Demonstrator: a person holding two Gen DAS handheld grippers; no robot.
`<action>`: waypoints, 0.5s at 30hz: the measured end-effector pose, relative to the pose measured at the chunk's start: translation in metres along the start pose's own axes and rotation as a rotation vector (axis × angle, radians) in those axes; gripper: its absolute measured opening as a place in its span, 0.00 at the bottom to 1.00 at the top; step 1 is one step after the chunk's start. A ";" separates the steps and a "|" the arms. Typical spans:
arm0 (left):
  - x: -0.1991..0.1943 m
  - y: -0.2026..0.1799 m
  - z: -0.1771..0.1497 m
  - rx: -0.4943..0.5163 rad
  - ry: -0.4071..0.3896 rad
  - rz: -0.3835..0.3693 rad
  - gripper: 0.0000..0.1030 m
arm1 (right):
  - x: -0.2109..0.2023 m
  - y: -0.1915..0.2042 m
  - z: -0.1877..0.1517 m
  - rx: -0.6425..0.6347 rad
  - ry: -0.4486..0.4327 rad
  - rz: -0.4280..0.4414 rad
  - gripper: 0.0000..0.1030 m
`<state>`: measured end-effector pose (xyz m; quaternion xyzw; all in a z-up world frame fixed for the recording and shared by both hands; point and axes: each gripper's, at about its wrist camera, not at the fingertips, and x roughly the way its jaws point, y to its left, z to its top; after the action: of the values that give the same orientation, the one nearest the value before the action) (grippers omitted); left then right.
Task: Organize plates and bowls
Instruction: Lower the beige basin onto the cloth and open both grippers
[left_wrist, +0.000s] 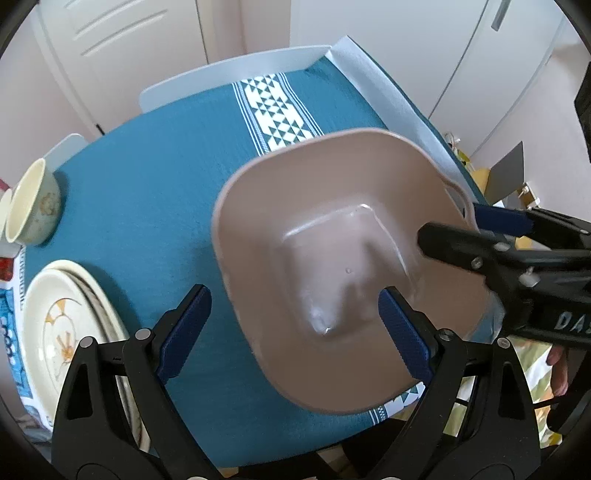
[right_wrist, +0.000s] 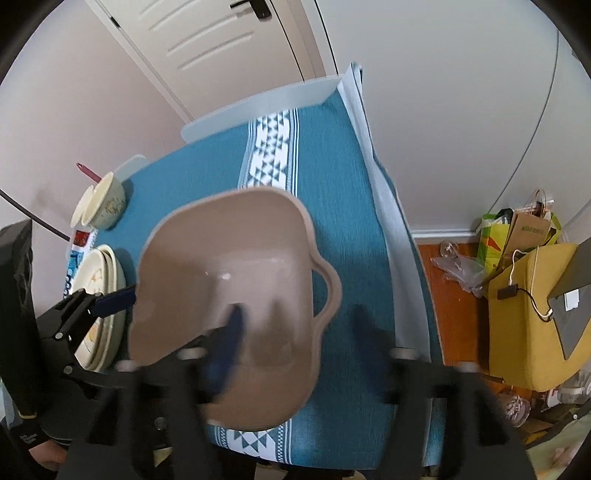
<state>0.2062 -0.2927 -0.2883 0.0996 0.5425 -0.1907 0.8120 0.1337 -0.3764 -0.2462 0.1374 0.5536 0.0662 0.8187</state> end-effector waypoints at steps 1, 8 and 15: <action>-0.004 0.001 0.000 -0.004 -0.004 0.000 0.89 | -0.004 0.001 0.001 0.002 -0.011 0.003 0.63; -0.057 0.016 0.000 -0.022 -0.082 0.038 0.89 | -0.060 0.019 0.021 -0.047 -0.136 -0.014 0.63; -0.166 0.074 -0.002 -0.147 -0.334 0.164 0.97 | -0.111 0.092 0.060 -0.224 -0.312 0.113 0.94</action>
<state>0.1793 -0.1917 -0.1398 0.0508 0.4030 -0.0976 0.9086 0.1513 -0.3269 -0.0991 0.0851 0.4005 0.1509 0.8998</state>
